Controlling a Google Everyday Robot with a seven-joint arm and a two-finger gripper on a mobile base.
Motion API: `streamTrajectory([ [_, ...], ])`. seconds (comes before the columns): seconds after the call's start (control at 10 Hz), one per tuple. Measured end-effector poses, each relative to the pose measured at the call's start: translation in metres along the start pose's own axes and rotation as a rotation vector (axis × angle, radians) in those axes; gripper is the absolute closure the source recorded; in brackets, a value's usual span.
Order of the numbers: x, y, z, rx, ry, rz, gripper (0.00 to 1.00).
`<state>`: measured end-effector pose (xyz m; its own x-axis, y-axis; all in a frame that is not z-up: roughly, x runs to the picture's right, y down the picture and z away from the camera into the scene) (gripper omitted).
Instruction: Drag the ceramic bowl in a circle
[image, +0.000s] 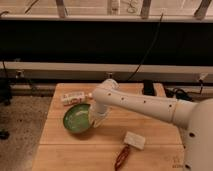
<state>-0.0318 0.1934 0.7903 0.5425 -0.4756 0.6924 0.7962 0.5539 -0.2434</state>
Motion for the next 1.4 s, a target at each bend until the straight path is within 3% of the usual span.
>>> streamTrajectory([
  [0.2, 0.014, 0.027, -0.003, -0.009, 0.007, 0.05, 1.0],
  [0.4, 0.007, 0.054, -0.004, -0.025, 0.004, 0.08, 1.0],
  [1.1, -0.151, 0.129, -0.043, -0.071, -0.06, 0.061, 1.0],
  [1.4, -0.175, 0.135, -0.028, -0.072, -0.072, 0.033, 1.0],
])
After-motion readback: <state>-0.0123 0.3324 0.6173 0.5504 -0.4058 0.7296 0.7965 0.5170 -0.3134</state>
